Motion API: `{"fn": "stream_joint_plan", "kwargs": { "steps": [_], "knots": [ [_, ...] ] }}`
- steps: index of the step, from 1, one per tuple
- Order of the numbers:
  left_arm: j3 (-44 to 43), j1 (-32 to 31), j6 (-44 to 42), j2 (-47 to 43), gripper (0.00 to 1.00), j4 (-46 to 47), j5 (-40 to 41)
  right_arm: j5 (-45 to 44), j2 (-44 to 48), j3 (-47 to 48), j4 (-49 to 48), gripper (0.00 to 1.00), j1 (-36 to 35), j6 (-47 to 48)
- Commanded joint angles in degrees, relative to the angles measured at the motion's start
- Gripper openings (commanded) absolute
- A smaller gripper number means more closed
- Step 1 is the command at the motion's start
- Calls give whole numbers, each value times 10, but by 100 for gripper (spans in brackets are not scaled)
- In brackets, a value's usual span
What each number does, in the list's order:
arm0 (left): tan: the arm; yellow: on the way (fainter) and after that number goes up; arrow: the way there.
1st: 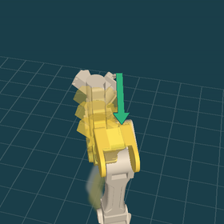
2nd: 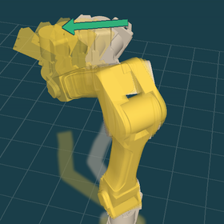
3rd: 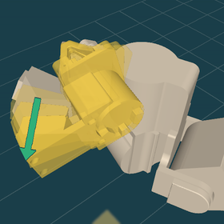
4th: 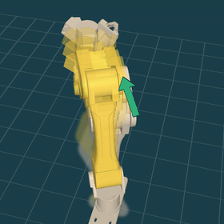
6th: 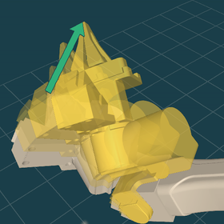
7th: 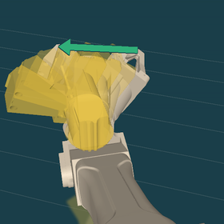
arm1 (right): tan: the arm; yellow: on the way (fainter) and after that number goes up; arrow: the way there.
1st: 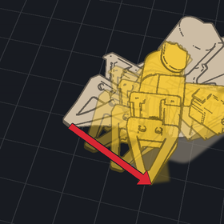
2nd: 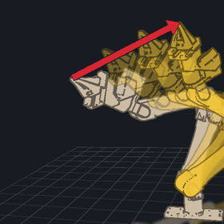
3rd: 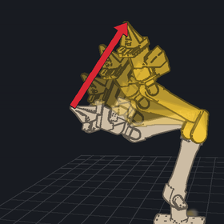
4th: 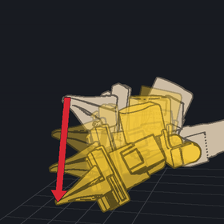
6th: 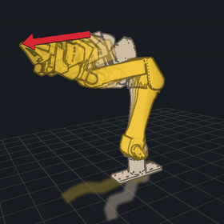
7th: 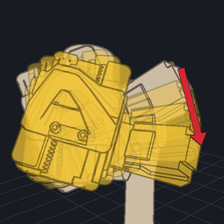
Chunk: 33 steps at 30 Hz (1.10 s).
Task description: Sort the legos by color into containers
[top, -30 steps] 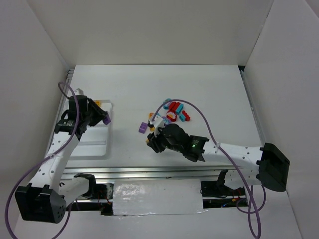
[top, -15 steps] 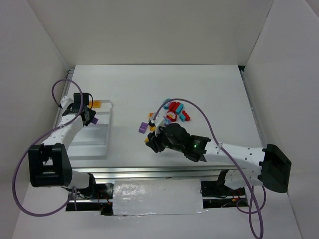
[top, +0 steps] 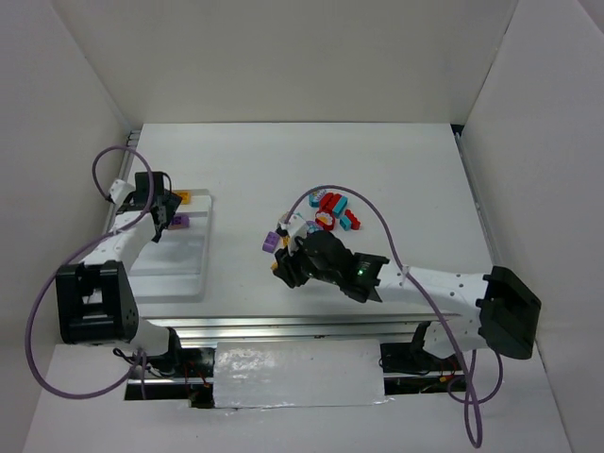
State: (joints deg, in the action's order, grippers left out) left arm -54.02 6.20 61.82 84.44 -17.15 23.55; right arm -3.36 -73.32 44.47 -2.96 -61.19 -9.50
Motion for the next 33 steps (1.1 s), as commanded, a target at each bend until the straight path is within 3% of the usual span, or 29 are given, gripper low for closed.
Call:
{"fn": "stream_joint_plan", "kwargs": {
  "steps": [1,6,8,10,14,16,19,21,27,32,33],
  "knots": [
    [-17,0,-8,-96,97,-6,-19,-7,-56,101,-15,0,33,-60],
    [-51,-14,-75,-247,100,-98,-61,-51,-261,328,107,0,66,-149],
    [-68,-16,-120,-289,99,-132,-70,-60,-380,489,189,0,68,-159],
    [-101,-36,-164,-297,99,-175,-83,-65,-456,648,237,0,69,-167],
    [-137,-41,-298,-322,100,-222,-164,-56,-645,878,319,1,72,-160],
    [-134,-42,-340,-340,99,-236,-161,-11,-667,902,293,1,75,-135],
    [-82,-57,-333,-393,99,-217,-114,48,-642,801,150,4,78,-107],
    [-50,-58,-334,-403,100,-205,-129,53,-633,775,75,7,84,-109],
    [-26,-58,-340,-403,100,-196,-130,96,-723,888,92,9,103,-123],
    [-17,-80,-339,-411,99,-199,-126,99,-721,867,53,13,106,-121],
    [-17,-82,-339,-413,100,-199,-127,99,-723,873,52,18,106,-120]
  ]
}}
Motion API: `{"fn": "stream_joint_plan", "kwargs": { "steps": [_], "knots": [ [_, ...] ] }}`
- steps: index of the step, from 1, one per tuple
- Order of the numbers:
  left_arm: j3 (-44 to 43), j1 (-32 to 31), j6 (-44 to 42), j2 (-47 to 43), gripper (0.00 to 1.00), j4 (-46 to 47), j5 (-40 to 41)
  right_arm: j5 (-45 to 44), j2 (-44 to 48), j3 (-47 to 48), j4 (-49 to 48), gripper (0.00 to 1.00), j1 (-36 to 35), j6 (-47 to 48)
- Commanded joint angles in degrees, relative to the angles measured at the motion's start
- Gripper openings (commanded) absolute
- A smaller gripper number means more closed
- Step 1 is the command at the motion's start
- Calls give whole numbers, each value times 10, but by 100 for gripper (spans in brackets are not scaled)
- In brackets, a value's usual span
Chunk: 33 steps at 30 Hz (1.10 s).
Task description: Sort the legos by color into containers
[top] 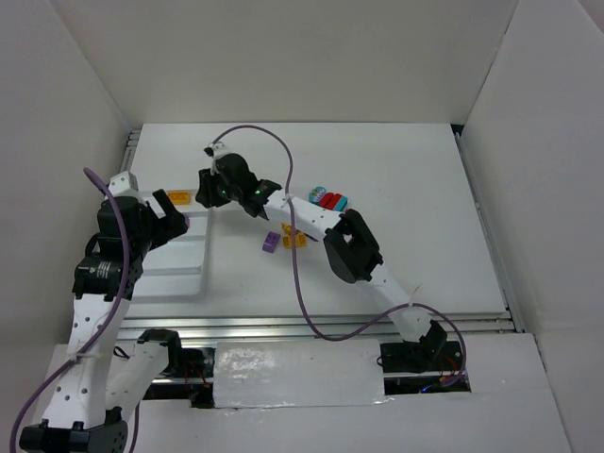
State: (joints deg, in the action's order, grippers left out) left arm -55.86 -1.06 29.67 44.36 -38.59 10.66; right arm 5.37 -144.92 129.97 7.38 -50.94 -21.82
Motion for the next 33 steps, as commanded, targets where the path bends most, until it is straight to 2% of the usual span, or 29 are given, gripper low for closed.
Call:
{"fn": "stream_joint_plan", "kwargs": {
  "steps": [1,2,5,10,14,16,19,21,22,25,30,33],
  "knots": [
    [2,-12,-16,-15,100,15,2,22,-19,26,-53,22,7,-6],
    [2,-15,-16,-16,100,15,2,47,-28,38,-54,25,11,-12],
    [0,-22,-13,-23,99,10,16,55,-55,84,-49,27,13,-33],
    [-5,-34,-1,-27,99,-3,48,60,-71,89,-65,29,15,-80],
    [-6,-44,1,-28,99,-6,56,69,-83,97,-72,36,15,-112],
    [-6,-50,3,-29,99,-7,60,65,-91,100,-72,37,14,-128],
    [-6,-58,4,-30,100,-8,66,52,-104,125,-62,46,17,-144],
    [-6,-61,4,-31,100,-8,67,53,-105,126,-65,49,20,-148],
    [-7,-65,4,-31,99,-9,68,54,-107,128,-63,57,20,-147],
    [-6,-70,4,-31,99,-9,71,58,-113,143,-60,70,20,-143],
    [-7,-76,4,-31,100,-11,80,54,-112,142,-59,76,19,-142],
    [-7,-78,4,-29,100,-15,98,48,-81,107,-72,82,20,-131]
  ]
}}
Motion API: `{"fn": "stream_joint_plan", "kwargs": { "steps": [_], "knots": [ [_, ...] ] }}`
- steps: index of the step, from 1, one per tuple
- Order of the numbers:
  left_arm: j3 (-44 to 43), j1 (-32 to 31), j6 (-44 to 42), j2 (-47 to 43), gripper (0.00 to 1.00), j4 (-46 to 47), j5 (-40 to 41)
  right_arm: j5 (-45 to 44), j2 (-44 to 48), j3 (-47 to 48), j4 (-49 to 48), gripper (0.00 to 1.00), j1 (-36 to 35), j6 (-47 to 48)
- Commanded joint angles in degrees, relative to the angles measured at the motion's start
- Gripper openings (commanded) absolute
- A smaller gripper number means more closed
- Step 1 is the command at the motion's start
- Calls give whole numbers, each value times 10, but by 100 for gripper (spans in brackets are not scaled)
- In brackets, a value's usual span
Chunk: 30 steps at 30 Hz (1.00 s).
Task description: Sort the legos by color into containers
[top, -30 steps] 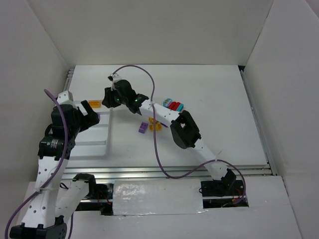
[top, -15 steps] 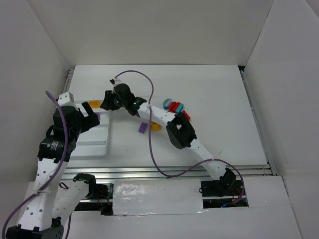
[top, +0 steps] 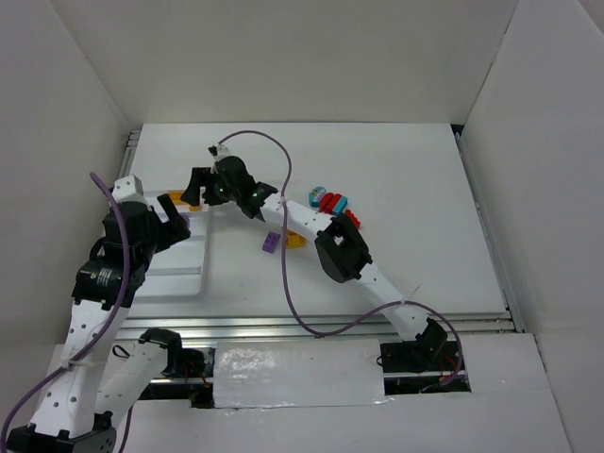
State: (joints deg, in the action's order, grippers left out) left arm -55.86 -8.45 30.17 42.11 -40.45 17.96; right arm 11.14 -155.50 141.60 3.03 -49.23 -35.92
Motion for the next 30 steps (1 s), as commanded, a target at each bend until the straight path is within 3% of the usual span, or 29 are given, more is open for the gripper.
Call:
{"fn": "stream_joint_plan", "kwargs": {
  "steps": [1,6,8,9,10,14,21,30],
  "knots": [
    [-7,-4,0,-5,100,2,31,-14,41,-52,-29,84,2,15],
    [-8,-7,5,-4,99,-3,43,-72,206,-202,-64,85,16,47],
    [-7,-7,2,-3,99,0,32,-99,291,-306,-57,85,28,53],
    [-7,-7,-1,-2,100,2,24,-152,321,-343,-48,85,29,56],
    [-5,-6,-6,-1,99,10,14,-178,347,-407,-36,86,29,59],
    [2,-4,-21,10,99,26,-37,-275,446,-493,112,86,28,55],
    [12,-3,-45,45,100,48,-131,-308,515,-650,163,85,24,29],
    [22,-2,-47,46,100,56,-140,-307,486,-656,169,85,24,36]
  ]
}}
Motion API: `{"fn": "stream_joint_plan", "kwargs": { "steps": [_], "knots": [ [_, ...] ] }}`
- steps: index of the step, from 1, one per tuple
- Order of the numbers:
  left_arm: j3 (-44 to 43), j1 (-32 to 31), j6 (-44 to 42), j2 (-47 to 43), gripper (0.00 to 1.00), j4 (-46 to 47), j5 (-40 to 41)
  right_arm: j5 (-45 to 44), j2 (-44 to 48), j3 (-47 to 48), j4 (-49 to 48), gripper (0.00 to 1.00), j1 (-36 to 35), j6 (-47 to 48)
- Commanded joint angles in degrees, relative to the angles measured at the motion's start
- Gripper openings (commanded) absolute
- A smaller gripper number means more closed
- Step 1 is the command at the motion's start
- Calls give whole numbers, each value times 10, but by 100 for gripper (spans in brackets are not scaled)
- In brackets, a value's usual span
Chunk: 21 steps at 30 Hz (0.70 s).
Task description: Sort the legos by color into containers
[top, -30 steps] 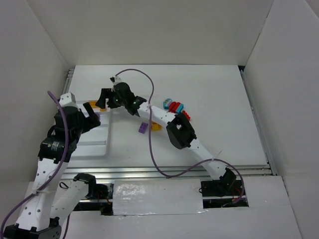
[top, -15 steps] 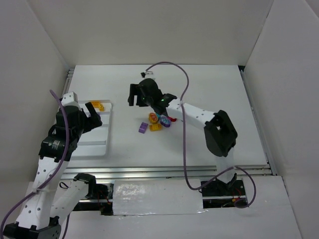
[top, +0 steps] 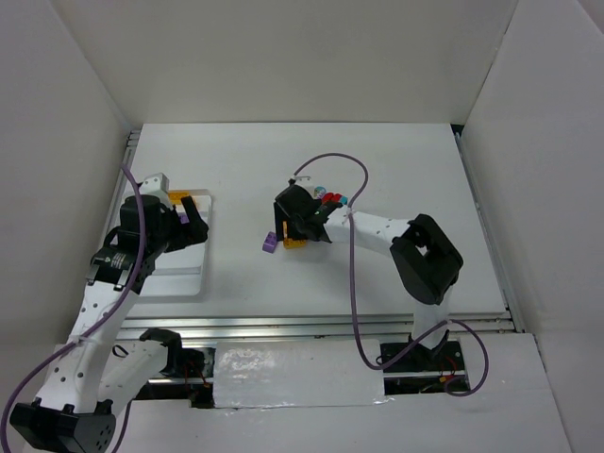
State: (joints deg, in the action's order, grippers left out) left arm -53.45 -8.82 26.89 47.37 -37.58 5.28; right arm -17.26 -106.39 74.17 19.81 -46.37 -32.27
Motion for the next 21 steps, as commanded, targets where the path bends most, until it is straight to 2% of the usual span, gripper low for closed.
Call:
{"fn": "stream_joint_plan", "kwargs": {
  "steps": [1,17,20,21],
  "knots": [
    [-2,1,-15,-4,100,27,-14,-26,-12,21,1,85,-4,-1],
    [-1,1,-18,-9,99,27,-17,-16,-85,59,14,83,-5,0],
    [-2,1,-18,-10,100,27,-17,-7,-91,58,9,77,-5,1],
    [-2,2,-18,-11,100,27,-16,-5,-96,58,8,72,-4,1]
  ]
}}
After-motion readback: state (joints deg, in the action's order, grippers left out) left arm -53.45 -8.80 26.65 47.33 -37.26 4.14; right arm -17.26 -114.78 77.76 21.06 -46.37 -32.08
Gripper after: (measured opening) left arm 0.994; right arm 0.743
